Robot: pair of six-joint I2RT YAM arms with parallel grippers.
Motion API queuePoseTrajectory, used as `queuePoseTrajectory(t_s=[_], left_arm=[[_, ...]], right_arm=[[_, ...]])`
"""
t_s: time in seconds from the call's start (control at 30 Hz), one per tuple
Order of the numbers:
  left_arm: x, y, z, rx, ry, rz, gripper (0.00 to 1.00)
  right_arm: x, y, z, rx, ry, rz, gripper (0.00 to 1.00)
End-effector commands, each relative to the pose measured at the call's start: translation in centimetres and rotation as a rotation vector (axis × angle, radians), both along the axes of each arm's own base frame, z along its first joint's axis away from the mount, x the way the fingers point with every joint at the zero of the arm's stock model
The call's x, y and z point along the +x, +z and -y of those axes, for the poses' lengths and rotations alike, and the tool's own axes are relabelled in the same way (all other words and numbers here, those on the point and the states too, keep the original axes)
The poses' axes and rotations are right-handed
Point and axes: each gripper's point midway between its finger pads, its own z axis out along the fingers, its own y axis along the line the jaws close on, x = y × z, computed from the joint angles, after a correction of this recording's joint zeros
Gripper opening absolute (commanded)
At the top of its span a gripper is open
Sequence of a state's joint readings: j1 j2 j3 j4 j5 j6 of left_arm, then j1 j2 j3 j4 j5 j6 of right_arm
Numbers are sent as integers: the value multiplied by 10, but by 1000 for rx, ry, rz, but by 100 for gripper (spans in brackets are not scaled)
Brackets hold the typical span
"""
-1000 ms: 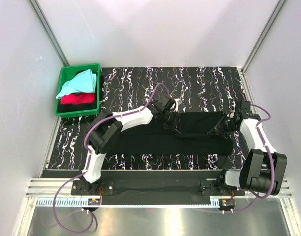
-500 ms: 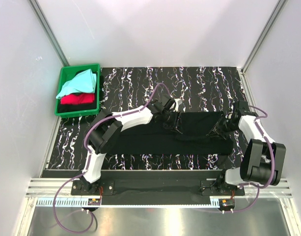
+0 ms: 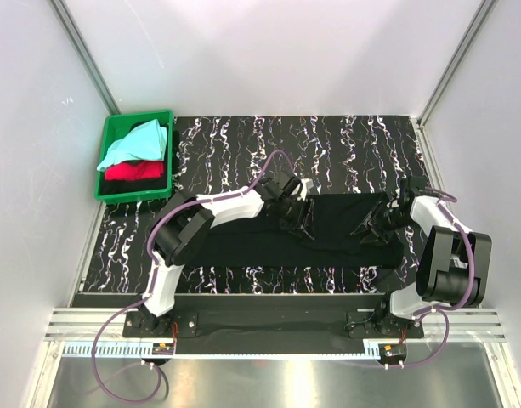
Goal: Fold and stack the t-shirts
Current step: Fold the tshirt
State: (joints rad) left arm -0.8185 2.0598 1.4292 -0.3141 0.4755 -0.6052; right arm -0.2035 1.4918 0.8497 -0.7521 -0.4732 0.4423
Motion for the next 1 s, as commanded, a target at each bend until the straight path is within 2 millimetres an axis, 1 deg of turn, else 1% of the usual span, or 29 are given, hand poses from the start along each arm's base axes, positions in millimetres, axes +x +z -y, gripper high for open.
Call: queuePoseTrajectory(t_s=[0.0,0.1,0.13,0.17,0.27,0.3,0.33,0.43,0.5,0.57,0.67,0.8,0.87,0.97], left_arm=[[-1,20,0,-47,-37,47,52],[-3,21,-1,-49,-43,45,52],[-4,20,-1,-49,-43,40,51],[-5,20,0,-49,-44,37,46],[-7,18,1,-49,-47,24,38],[-6,19,2,-52,-47,24,32],[-6,19,2,-53,-45,24,31],[-6,21,2,-53,-42,28,32],[-6,22,2,-55,-43,31,37],[-5,23,2,-56,-40,34,40],[-6,26,2,-59,-37,37,39],[-6,29,1,-60,-29,40,34],[-5,30,0,-60,-26,44,35],[-5,30,0,-57,-25,47,38]], right_arm=[[-1,4,-3,14,6,4,48],[-2,0,-1,2,7,-6,49],[-1,-1,0,-5,9,-9,49],[-1,-3,1,-9,12,-13,49],[4,-5,5,-29,26,-12,49],[7,-6,7,-43,28,-6,50],[7,-9,9,-48,30,-15,49],[11,-14,12,-62,52,-19,49],[15,-15,11,-55,54,-9,49],[14,-13,10,-48,47,-9,46],[12,-10,7,-32,41,3,42],[7,-7,6,-39,33,14,34],[8,-7,6,-36,35,26,33],[10,-10,6,-36,44,27,34]])
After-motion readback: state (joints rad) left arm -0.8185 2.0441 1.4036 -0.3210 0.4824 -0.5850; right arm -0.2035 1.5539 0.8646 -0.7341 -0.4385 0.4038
